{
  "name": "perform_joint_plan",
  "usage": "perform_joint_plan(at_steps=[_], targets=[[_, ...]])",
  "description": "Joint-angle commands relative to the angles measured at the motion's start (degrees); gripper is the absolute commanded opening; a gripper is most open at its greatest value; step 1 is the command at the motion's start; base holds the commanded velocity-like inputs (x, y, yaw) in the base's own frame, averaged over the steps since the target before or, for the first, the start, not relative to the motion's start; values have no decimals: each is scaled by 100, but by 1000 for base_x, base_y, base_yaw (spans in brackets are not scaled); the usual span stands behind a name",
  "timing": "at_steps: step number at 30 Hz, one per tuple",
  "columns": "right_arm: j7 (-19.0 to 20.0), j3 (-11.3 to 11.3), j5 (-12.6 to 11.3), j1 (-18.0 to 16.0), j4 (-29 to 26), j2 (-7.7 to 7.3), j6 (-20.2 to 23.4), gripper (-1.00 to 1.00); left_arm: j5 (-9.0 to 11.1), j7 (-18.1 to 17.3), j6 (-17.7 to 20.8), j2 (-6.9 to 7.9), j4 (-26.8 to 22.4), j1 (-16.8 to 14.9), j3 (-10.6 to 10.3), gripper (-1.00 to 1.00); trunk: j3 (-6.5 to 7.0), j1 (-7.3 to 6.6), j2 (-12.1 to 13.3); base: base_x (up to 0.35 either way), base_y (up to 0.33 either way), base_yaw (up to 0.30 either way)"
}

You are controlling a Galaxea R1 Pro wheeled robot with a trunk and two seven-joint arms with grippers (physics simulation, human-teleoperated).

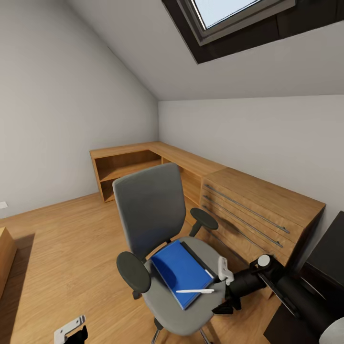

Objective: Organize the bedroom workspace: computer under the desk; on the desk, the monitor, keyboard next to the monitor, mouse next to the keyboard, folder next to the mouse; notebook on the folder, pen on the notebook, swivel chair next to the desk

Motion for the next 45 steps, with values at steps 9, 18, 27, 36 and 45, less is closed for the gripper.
perform_joint_plan(at_steps=[9,18,27,36,45], targets=[[-409,6,586,-5,373,358,50,100,49,11,-14,25,62,-2,-10,100,-6,-1,-3,152,0,0],[-798,111,1137,-5,759,763,36,100,54,12,-15,28,63,-2,-10,100,-6,-1,-3,105,0,0],[-947,109,1423,-5,908,993,-23,100,64,37,-16,-29,46,-10,10,100,-6,-1,-3,22,0,0],[-1024,41,1465,-5,1020,1122,-113,100,-116,42,-305,-293,336,-10,-78,100,-6,-1,-3,0,0,0],[-1132,41,1464,-5,1025,1119,-113,100,-121,47,-441,-300,626,-10,-73,100,-78,87,-164,0,0,0]])
